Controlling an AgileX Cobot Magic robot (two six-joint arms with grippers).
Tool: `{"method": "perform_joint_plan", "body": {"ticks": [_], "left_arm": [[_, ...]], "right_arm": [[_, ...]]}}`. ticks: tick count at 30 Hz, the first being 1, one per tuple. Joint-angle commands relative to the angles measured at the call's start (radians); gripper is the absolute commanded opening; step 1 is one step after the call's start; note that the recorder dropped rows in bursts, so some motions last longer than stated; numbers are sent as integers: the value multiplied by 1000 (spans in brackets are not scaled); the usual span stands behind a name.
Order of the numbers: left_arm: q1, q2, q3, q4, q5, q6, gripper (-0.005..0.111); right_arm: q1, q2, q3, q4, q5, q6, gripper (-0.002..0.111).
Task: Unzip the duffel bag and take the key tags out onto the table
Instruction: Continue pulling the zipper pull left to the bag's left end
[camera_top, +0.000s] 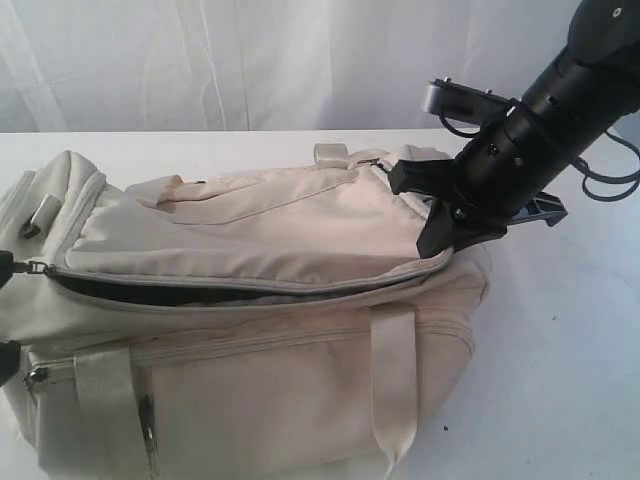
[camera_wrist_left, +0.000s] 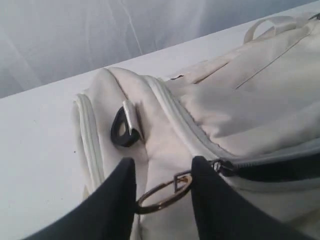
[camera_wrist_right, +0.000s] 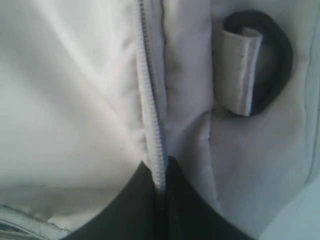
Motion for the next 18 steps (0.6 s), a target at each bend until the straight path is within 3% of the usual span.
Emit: {"method": "perform_joint_plan", "body": {"ticks": [1,6,18], "left_arm": [[-3,-13,-74,-20,-3,68,0],[-3,-13,-134,-20,26,124,0],[-3,-12,-133,-20,109,123,0]], "right_arm": [[-3,-1,4,-35,-5,-54,0],[-3,-1,4,35,-16,-91,0],[-3,-1,4,49,-23,-102,0]]}}
